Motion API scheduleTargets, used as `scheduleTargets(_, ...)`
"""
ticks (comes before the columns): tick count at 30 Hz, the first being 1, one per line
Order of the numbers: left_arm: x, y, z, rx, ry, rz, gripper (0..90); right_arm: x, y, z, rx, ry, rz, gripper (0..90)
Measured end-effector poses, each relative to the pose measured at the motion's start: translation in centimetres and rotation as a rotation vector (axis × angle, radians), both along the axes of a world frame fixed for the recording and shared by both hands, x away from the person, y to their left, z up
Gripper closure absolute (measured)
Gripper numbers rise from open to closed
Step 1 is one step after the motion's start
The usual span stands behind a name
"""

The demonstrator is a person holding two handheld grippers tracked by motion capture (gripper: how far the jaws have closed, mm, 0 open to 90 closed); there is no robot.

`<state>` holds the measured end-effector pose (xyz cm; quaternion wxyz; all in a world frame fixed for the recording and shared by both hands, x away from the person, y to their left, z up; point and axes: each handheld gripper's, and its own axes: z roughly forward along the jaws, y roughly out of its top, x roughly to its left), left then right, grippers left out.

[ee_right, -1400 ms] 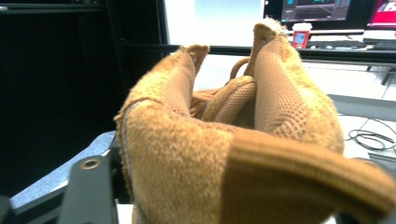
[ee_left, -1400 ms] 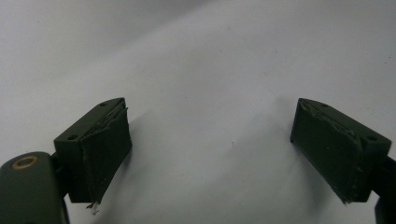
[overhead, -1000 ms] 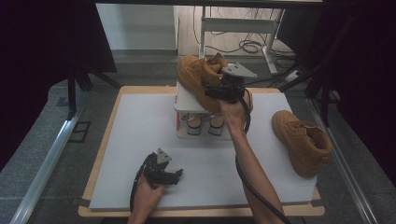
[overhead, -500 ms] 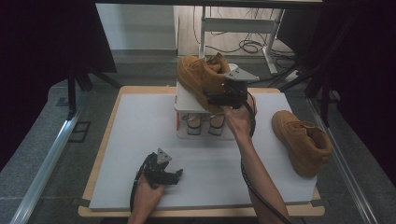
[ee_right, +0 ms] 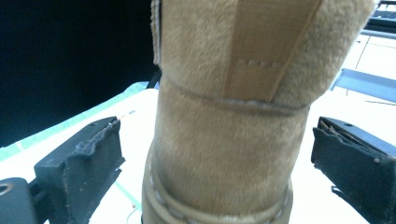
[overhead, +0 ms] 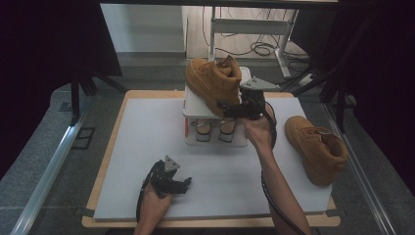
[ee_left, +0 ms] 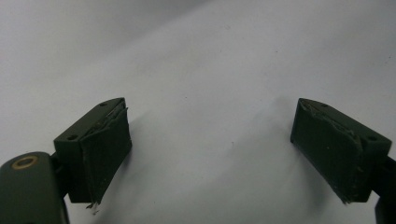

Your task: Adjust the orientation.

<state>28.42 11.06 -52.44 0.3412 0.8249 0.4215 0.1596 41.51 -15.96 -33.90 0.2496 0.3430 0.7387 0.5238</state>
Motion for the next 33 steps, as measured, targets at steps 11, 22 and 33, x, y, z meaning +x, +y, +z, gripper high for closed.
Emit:
scheduleTargets(11,0.0,0.0,0.0,0.0,0.0,-0.001,11.7,-1.3,-1.7,-0.7,0.022,0.057,0.004,25.7)
scheduleTargets(22,0.0,0.0,0.0,0.0,0.001,0.0,11.7,-2.6,-3.6,-1.8,-0.033,0.05,0.031,62.3)
scheduleTargets(33,0.0,0.0,0.0,0.003,0.002,-0.001,11.7,-2.9,-4.7,-3.0,-0.009,0.081,0.045,90.0)
